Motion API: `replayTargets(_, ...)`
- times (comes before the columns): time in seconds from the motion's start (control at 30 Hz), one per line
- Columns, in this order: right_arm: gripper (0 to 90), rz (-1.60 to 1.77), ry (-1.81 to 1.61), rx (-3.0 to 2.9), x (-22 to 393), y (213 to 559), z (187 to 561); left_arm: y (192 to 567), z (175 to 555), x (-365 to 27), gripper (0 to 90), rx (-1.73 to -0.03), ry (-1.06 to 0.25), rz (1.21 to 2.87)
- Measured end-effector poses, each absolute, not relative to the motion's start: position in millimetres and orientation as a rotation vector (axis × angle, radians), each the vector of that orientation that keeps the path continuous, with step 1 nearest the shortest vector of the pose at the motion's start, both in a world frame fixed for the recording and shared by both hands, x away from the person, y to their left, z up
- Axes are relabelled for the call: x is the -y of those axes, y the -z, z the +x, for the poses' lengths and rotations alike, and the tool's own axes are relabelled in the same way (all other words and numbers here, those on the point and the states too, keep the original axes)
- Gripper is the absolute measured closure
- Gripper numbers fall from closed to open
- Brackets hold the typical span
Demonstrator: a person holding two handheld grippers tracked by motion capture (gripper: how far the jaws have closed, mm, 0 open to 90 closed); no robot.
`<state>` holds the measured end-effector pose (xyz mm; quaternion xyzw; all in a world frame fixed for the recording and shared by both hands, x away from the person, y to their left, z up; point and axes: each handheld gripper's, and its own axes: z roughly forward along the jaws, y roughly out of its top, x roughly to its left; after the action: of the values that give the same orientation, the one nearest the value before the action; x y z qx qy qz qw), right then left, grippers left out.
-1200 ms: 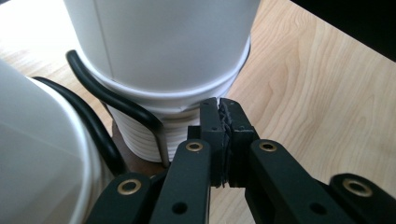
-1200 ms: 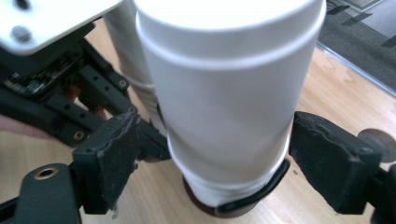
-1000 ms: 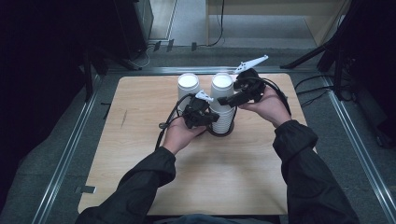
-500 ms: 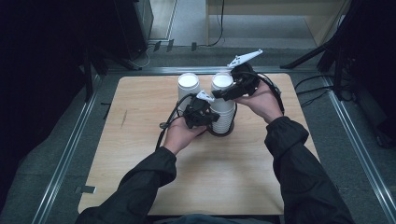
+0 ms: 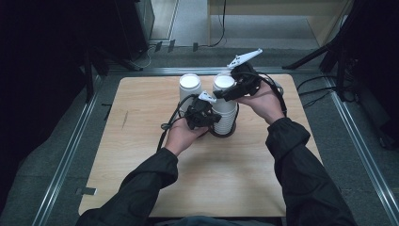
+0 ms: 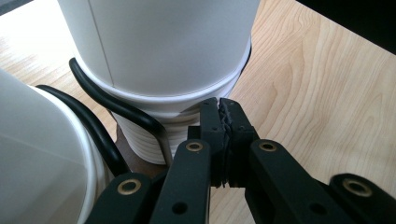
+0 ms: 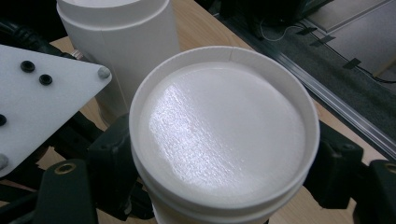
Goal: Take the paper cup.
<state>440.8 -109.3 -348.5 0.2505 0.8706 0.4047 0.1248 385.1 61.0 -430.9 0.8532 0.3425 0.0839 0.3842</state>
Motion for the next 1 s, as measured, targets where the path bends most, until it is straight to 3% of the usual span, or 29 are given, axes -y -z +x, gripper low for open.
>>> replayTargets(1.0,24.1,0.688,-1.132,-2.557,106.7,342.6,441.9,430.9,385.4,-60.0,88.6,-0.880,-0.230,2.174)
